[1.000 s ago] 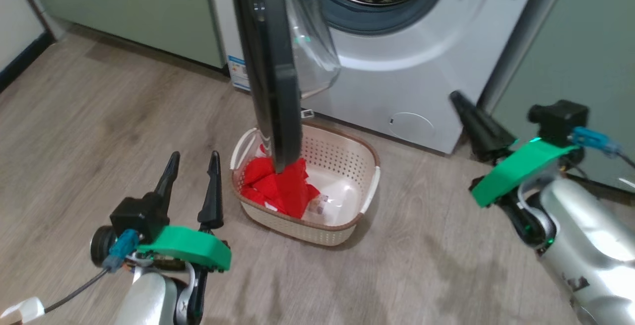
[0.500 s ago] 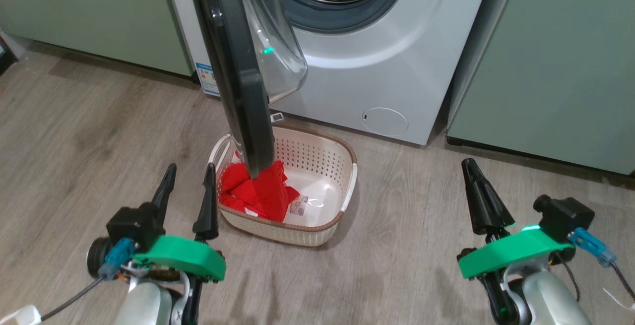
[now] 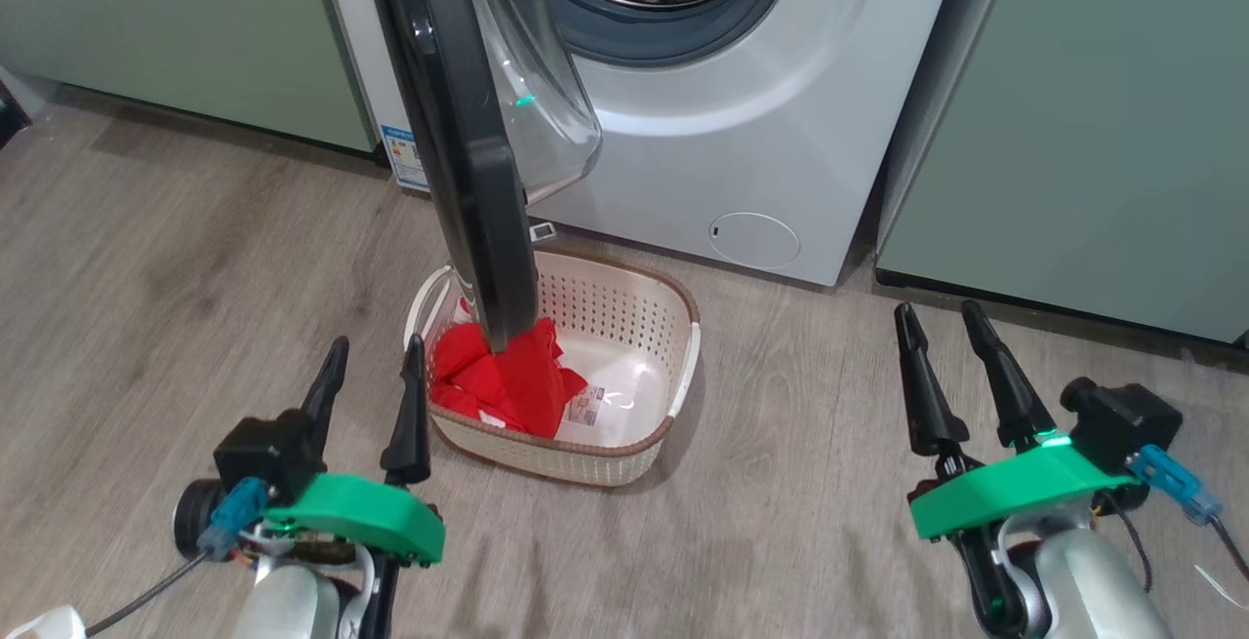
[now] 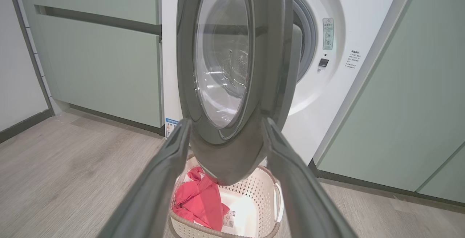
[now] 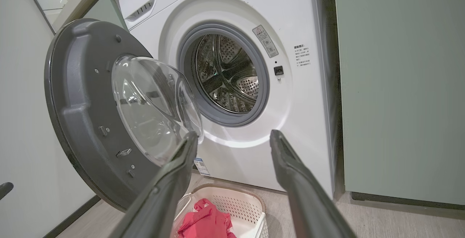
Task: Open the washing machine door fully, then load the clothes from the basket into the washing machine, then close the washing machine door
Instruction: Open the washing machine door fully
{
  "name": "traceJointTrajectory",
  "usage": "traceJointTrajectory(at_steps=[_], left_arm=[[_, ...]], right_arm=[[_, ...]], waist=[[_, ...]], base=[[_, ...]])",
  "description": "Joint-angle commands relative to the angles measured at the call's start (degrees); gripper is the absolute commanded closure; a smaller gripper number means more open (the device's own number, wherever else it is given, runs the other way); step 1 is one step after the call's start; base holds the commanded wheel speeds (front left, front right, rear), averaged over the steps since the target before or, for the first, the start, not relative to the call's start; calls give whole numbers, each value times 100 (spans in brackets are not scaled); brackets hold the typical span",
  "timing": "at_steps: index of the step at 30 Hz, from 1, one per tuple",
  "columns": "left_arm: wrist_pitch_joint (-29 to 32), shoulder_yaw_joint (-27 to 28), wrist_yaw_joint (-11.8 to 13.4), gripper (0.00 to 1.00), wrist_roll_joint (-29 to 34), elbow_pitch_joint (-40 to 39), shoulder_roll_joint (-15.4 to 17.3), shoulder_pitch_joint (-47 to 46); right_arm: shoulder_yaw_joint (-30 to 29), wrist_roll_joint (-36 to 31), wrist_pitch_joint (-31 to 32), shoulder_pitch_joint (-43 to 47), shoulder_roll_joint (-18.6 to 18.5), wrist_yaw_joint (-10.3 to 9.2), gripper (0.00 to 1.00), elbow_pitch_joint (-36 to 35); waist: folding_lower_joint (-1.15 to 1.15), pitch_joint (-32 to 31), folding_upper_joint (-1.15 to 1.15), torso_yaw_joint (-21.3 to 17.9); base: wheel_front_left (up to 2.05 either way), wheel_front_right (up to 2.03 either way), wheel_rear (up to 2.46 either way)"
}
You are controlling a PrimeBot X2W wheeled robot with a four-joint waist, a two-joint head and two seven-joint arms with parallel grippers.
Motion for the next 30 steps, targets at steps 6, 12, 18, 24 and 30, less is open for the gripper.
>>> traceJointTrajectory(at_steps=[6, 12, 18, 24, 30], left_arm=[[-56, 162, 19, 0, 137, -159, 49, -118], [-56, 125, 52, 0, 134, -180, 49, -97], [-56, 123, 41, 0, 150, -198, 49, -94], [-56, 119, 44, 0, 164, -216, 49, -87], [-56, 110, 54, 0, 177, -242, 49, -73]], right_arm=[[86, -72, -52, -115, 58, 0, 0, -121], [71, -76, -52, -136, 68, 0, 0, -112], [61, -60, -52, -136, 73, 0, 0, -119], [69, 88, -52, -128, 75, 0, 0, -89], [88, 95, -52, -137, 75, 0, 0, -86]], waist=[[0, -24, 0, -5], [0, -13, 0, 4], [0, -1, 0, 15], [0, -15, 0, 14], [0, -27, 0, 21]], base=[[0, 0, 0], [0, 0, 0], [0, 0, 0], [0, 0, 0], [0, 0, 0]])
